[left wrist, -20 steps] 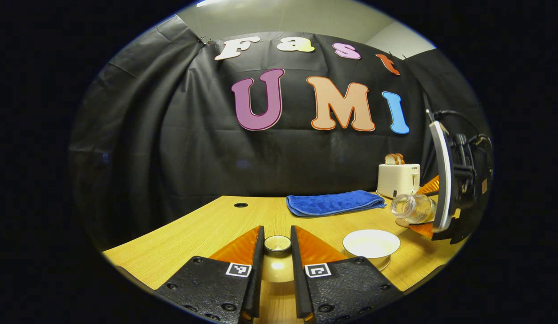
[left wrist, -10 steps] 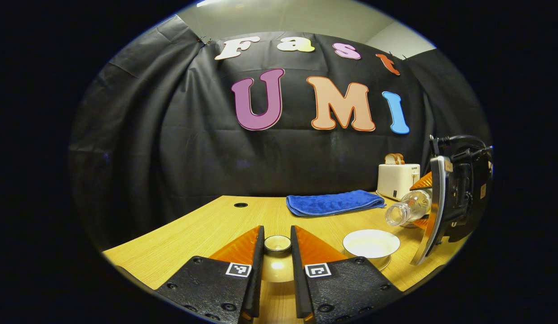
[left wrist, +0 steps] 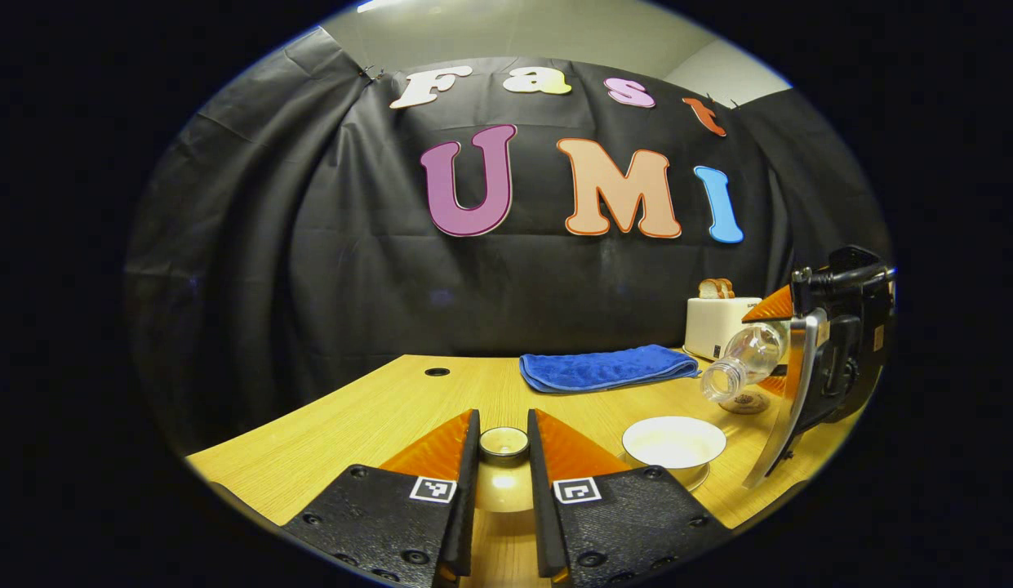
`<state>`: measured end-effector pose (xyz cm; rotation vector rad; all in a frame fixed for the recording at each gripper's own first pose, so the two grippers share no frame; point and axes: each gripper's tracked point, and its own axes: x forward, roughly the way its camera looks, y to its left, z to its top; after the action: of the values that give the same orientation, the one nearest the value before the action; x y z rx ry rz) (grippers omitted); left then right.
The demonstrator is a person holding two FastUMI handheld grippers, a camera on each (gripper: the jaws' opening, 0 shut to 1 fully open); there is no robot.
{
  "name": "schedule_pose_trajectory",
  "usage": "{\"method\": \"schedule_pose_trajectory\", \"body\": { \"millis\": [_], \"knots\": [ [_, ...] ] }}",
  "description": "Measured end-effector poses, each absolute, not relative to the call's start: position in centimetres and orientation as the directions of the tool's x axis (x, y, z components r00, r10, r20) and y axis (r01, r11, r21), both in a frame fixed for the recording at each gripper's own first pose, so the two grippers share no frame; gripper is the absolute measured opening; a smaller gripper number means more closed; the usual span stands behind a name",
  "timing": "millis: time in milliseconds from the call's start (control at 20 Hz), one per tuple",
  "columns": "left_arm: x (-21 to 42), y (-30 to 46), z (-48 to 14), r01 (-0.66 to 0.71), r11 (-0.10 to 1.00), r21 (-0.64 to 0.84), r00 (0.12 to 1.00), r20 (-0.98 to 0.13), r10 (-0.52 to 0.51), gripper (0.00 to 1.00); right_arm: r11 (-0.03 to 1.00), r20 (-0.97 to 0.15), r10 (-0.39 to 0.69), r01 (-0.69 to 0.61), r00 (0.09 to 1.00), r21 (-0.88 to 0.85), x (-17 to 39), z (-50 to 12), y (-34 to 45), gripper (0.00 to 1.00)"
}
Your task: Open the teacup lid with one hand, grasp the water bottle and pour water into the teacup with the other hand; after pouring, place the water bottle on the coaster and then close the teacup lid.
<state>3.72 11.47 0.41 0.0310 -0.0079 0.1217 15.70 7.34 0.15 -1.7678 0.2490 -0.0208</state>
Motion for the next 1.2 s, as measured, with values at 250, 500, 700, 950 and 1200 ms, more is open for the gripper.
{"method": "schedule_pose_trajectory", "body": {
  "millis": [250, 500, 700, 950, 1200],
  "knots": [
    [3.8, 11.5, 0.3, -0.122, 0.992, 0.031, 0.992, 0.009, 0.122, 0.29, -0.276, -0.087, -0.167, -0.132, 0.982, -0.952, 15.7, 0.8, 7.1, 0.8],
    [3.7, 11.5, 0.4, -0.123, 0.992, 0.03, 0.992, 0.009, 0.123, 0.29, -0.331, -0.046, -0.143, -0.092, 0.989, -0.939, 16.2, 1.7, 7.9, 0.79],
    [3.9, 11.5, 0.4, -0.124, 0.992, 0.03, 0.992, 0.009, 0.123, 0.29, -0.366, -0.017, -0.122, -0.061, 0.992, -0.929, 16.3, 2.6, 8.0, 0.79],
    [3.7, 11.5, 0.3, -0.123, 0.992, 0.031, 0.992, 0.008, 0.123, 0.29, -0.422, 0.056, -0.073, 0.02, 0.996, -0.907, 16.4, 5.3, 9.1, 0.78],
    [3.8, 11.5, 0.3, -0.123, 0.992, 0.03, 0.992, 0.008, 0.123, 0.29, -0.474, 0.109, -0.028, 0.083, 0.994, -0.877, 16.6, 6.9, 10.1, 0.78]
  ]
}}
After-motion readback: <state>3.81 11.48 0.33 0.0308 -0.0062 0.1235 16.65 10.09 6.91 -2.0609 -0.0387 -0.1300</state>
